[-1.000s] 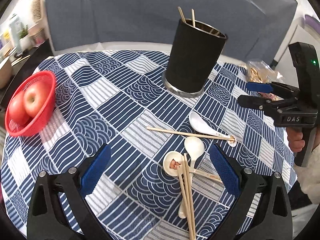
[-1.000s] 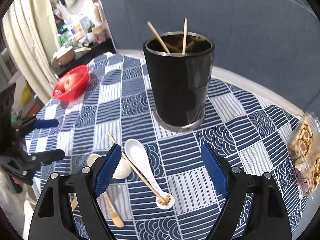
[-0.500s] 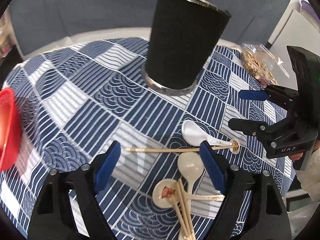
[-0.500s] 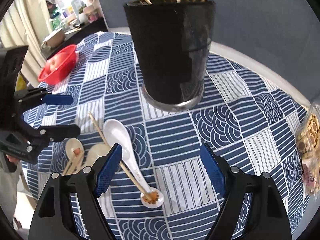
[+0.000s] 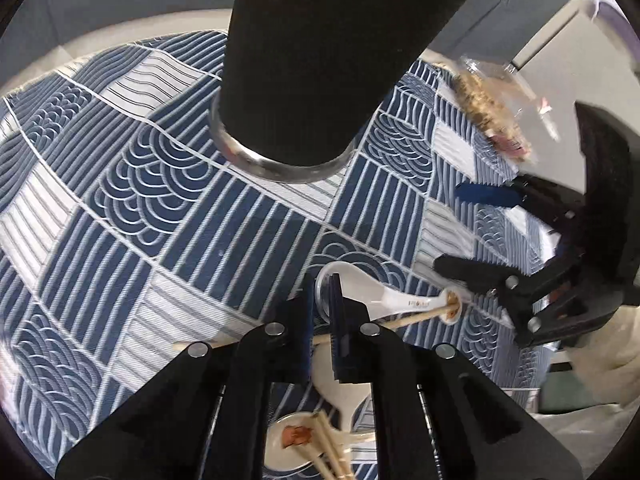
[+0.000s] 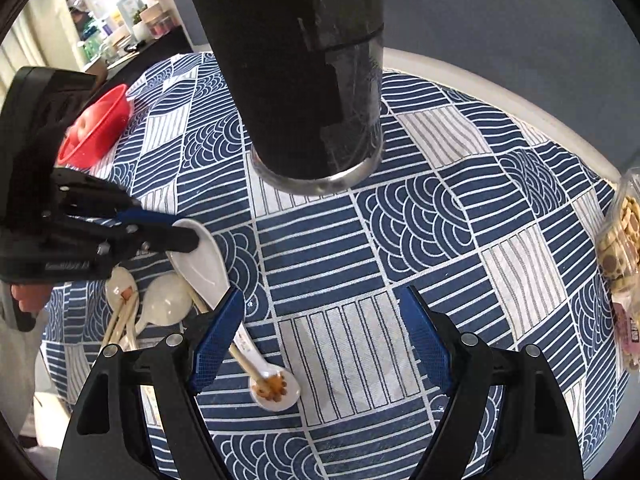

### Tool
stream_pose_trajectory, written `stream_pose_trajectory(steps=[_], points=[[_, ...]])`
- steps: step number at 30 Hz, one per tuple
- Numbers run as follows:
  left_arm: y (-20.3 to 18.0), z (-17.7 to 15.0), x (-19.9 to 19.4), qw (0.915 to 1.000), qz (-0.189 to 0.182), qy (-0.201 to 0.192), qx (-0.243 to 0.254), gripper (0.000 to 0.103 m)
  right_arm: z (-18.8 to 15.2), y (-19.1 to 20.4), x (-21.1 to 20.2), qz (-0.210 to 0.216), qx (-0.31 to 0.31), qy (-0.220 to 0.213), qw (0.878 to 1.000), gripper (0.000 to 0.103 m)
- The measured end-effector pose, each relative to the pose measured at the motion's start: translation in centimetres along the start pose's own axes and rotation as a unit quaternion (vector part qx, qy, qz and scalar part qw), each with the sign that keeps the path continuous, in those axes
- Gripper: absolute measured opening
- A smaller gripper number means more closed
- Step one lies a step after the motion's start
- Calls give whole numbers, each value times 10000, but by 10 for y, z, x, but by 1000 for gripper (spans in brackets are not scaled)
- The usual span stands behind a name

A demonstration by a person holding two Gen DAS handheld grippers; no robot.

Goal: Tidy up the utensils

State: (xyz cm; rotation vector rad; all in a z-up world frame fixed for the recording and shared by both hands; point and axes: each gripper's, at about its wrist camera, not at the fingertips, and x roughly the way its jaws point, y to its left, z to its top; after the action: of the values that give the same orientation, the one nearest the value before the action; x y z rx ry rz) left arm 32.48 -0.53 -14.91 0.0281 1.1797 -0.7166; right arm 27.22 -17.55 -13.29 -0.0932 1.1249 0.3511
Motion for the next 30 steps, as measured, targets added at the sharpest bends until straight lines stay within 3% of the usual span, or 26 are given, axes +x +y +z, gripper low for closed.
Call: stream_pose_trajectory(steps=[3,14,18,20,30], points=[[2,1,-1,9997,-179,-51,-134,6,-1,6,3,67,-100,33,9999,75],[-9,10,-20,9997,-47,-236,54,6,3,27,19,321,-284,238,9988,70],[-12,9,-30,9994,-14,-346,90,6,4,33,27,416,-319,452,9976,51],[-11,9,-35,9992,-10,-391,50,6,4,39,26,437,-412,480,9970,24],[-24,1,-63,9981,269,-523,201,6,2,57,6,354,-741,321,9961,21]])
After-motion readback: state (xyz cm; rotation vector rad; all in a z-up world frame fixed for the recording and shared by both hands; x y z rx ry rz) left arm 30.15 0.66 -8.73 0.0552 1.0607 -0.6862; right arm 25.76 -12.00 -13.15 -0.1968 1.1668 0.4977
